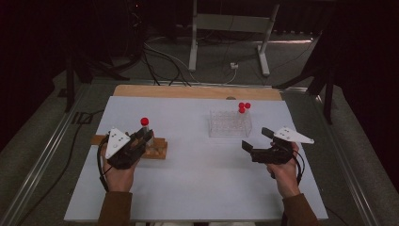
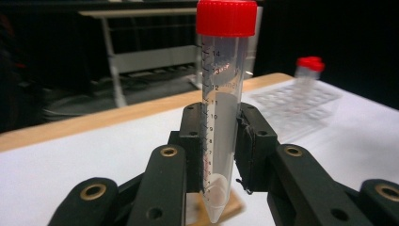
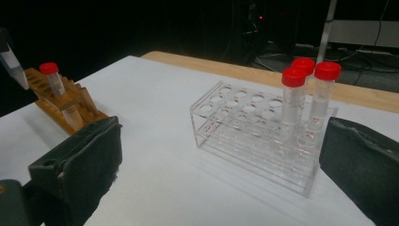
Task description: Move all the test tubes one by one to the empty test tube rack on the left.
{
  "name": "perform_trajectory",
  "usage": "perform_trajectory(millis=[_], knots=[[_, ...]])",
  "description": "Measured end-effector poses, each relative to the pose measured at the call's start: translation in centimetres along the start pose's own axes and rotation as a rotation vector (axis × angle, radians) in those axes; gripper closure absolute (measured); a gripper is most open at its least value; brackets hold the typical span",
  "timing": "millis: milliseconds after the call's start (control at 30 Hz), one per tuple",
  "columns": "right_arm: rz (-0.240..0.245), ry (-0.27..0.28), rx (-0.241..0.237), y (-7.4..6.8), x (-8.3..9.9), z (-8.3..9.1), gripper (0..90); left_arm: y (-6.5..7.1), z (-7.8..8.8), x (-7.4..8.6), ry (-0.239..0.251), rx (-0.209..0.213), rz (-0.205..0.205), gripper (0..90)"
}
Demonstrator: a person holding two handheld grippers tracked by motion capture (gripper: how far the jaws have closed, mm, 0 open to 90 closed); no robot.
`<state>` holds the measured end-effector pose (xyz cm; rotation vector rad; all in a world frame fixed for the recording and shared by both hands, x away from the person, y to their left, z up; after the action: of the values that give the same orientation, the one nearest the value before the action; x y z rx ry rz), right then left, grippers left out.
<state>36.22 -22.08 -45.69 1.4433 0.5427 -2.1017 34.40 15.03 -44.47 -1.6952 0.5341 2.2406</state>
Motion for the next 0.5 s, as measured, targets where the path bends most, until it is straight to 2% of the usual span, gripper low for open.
perform_trajectory(millis=[133, 400, 500], knots=[[0.004, 0.004, 0.0, -0.1, 0.0, 0.0, 0.0, -1.2, -0.1, 0.4, 0.007, -0.038, 0.006, 75.4], [0.002, 0.009, -0.004, 0.0, 0.0, 0.0, 0.0, -2.7, -1.0, 1.2, 0.0, -0.071, 0.011, 75.4], [0.002, 0.009, -0.004, -0.1, 0.0, 0.0, 0.0, -3.2, -1.4, 1.8, -0.008, -0.081, 0.025, 75.4]])
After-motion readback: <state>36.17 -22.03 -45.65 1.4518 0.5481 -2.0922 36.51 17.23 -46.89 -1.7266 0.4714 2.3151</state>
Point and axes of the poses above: each handheld gripper's, and its own axes: z roughly backward along the jaws, x roughly out of its underside, y roughly to its right, the point moved 8 cm from there along -z, roughly forward along the jaws, and after that the axes turned 7 degrees about z, right-handed, at the moved point
